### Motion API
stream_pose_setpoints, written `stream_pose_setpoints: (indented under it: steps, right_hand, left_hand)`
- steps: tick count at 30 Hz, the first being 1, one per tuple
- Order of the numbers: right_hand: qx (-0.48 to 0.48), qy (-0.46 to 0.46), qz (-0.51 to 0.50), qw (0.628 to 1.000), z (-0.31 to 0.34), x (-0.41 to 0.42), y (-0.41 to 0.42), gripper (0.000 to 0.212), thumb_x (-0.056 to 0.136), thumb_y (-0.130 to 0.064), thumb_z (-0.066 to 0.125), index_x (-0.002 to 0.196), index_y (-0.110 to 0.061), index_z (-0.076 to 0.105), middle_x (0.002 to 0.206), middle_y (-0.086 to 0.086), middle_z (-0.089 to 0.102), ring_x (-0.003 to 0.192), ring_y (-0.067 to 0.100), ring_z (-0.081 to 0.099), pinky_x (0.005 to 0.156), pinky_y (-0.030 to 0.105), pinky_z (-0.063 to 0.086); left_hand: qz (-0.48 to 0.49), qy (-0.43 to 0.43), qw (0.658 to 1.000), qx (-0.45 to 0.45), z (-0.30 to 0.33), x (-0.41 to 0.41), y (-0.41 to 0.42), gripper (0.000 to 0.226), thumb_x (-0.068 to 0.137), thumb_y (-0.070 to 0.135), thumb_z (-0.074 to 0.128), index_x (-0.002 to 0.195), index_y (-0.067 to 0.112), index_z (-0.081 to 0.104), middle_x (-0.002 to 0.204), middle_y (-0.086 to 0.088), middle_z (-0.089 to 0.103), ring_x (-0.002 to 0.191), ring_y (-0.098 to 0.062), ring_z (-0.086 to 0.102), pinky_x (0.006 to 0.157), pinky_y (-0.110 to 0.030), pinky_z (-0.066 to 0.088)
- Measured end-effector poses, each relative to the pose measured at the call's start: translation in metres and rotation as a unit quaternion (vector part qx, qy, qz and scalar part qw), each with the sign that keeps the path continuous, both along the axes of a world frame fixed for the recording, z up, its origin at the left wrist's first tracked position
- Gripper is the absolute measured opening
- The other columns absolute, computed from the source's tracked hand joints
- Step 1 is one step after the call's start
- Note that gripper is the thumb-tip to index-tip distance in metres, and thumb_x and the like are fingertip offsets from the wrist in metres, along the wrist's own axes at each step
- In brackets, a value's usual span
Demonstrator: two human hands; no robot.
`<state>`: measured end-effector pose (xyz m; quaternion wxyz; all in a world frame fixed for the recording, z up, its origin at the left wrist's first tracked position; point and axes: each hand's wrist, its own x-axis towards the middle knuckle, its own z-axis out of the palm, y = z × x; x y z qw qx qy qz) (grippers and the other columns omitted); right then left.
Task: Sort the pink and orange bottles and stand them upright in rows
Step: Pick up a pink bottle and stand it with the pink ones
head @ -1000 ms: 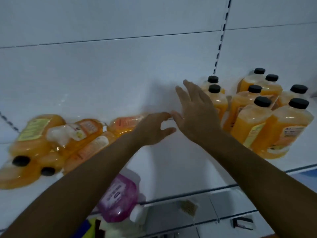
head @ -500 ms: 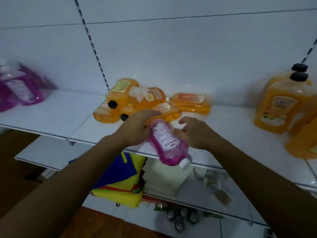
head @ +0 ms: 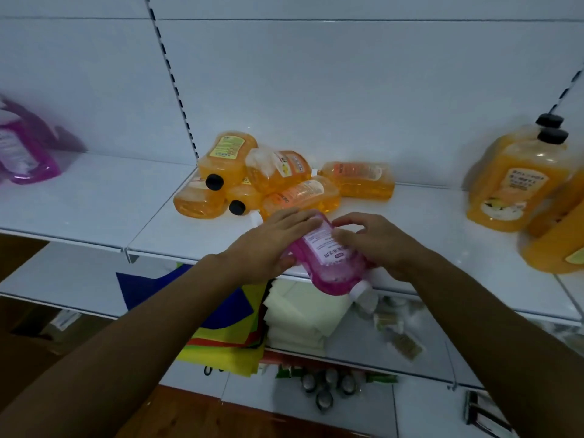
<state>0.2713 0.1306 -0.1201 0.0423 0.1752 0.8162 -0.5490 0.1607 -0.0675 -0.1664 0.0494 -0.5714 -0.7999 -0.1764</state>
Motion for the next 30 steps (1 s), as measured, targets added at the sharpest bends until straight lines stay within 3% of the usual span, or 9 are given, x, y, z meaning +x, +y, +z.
stream_pose_setpoints:
  steps: [2, 5, 8, 11, 13, 16, 19, 24, 30]
  right_hand:
    - [-0.079, 0.016, -0.031, 0.996, 0.008, 0.003, 0.004, 0.019, 0.097, -0.026, 0.056, 0.112, -0.023, 0.066, 0.104, 0.003, 0.069, 0.087, 0.02, 0.067, 0.055, 0.026, 0.052]
    - [-0.188, 0.067, -0.028, 0.98, 0.023, 0.002, 0.011, 0.02, 0.096, -0.007, 0.052, 0.092, -0.013, 0.071, 0.085, 0.006, 0.069, 0.07, 0.017, 0.063, 0.052, 0.024, 0.051]
    - [-0.219, 0.091, 0.046, 0.97, 0.036, -0.011, 0.007, 0.031, 0.088, 0.012, 0.049, 0.102, -0.009, 0.067, 0.084, 0.013, 0.067, 0.073, 0.021, 0.064, 0.06, 0.024, 0.055]
    - [-0.162, 0.126, 0.132, 0.97, 0.045, -0.031, -0.008, 0.039, 0.076, -0.009, 0.072, 0.114, -0.016, 0.065, 0.098, 0.011, 0.069, 0.086, 0.019, 0.066, 0.072, 0.028, 0.054]
    - [-0.087, 0.164, 0.158, 0.97, 0.05, -0.044, -0.024, 0.041, 0.066, -0.031, 0.078, 0.106, -0.023, 0.07, 0.099, -0.002, 0.072, 0.089, 0.01, 0.066, 0.072, 0.025, 0.052]
    - [-0.047, 0.22, 0.178, 0.958, 0.052, -0.065, -0.06, 0.031, 0.076, -0.027, 0.077, 0.105, -0.018, 0.071, 0.095, -0.011, 0.072, 0.091, 0.006, 0.068, 0.072, 0.021, 0.054]
    - [-0.035, 0.265, 0.186, 0.946, 0.046, -0.088, -0.099, 0.032, 0.082, -0.025, 0.075, 0.112, -0.017, 0.066, 0.099, -0.008, 0.072, 0.097, 0.008, 0.068, 0.076, 0.026, 0.057]
    - [0.006, 0.274, 0.206, 0.939, 0.046, -0.13, -0.17, 0.051, 0.083, -0.033, 0.073, 0.128, -0.028, 0.05, 0.111, -0.008, 0.066, 0.102, 0.009, 0.064, 0.079, 0.032, 0.058]
    - [0.028, 0.29, 0.232, 0.928, 0.036, -0.209, -0.271, 0.058, 0.082, -0.032, 0.074, 0.133, -0.029, 0.047, 0.113, -0.001, 0.065, 0.096, 0.017, 0.067, 0.082, 0.039, 0.059]
  left_hand:
    - [-0.013, -0.045, 0.998, 0.038, 0.001, 0.003, -0.004, 0.068, 0.091, 0.036, 0.06, 0.149, 0.017, 0.03, 0.154, -0.005, 0.033, 0.142, -0.02, 0.029, 0.111, -0.04, 0.036]
    - [0.006, -0.205, 0.971, 0.125, 0.017, 0.014, -0.009, 0.064, 0.09, 0.032, 0.064, 0.146, 0.026, 0.033, 0.142, 0.006, 0.047, 0.126, -0.004, 0.047, 0.099, -0.024, 0.045]
    - [0.038, -0.33, 0.923, 0.196, 0.038, 0.019, -0.016, 0.059, 0.091, 0.018, 0.065, 0.142, 0.02, 0.037, 0.131, 0.003, 0.057, 0.118, -0.005, 0.056, 0.09, -0.022, 0.051]
    - [0.075, -0.383, 0.889, 0.24, 0.056, 0.016, -0.034, 0.054, 0.09, 0.016, 0.065, 0.138, 0.02, 0.042, 0.118, 0.002, 0.065, 0.111, -0.009, 0.062, 0.09, -0.027, 0.054]
    - [0.1, -0.403, 0.872, 0.258, 0.063, 0.013, -0.05, 0.05, 0.088, 0.021, 0.065, 0.135, 0.025, 0.048, 0.112, 0.004, 0.068, 0.106, -0.009, 0.064, 0.085, -0.028, 0.055]
    - [0.139, -0.411, 0.854, 0.288, 0.067, 0.009, -0.076, 0.045, 0.088, 0.017, 0.064, 0.131, 0.021, 0.053, 0.114, 0.002, 0.069, 0.106, -0.012, 0.065, 0.079, -0.026, 0.056]
    - [0.195, -0.376, 0.854, 0.304, 0.066, 0.004, -0.106, 0.053, 0.081, 0.017, 0.074, 0.13, 0.017, 0.055, 0.118, -0.001, 0.067, 0.107, -0.013, 0.065, 0.085, -0.026, 0.054]
    - [0.275, -0.346, 0.834, 0.33, 0.062, -0.014, -0.166, 0.056, 0.077, 0.02, 0.078, 0.127, 0.025, 0.054, 0.112, 0.008, 0.068, 0.1, -0.006, 0.066, 0.074, -0.016, 0.053]
    - [0.328, -0.331, 0.807, 0.364, 0.045, -0.076, -0.259, 0.055, 0.081, 0.024, 0.075, 0.13, 0.023, 0.05, 0.118, 0.005, 0.065, 0.105, -0.013, 0.065, 0.085, -0.03, 0.058]
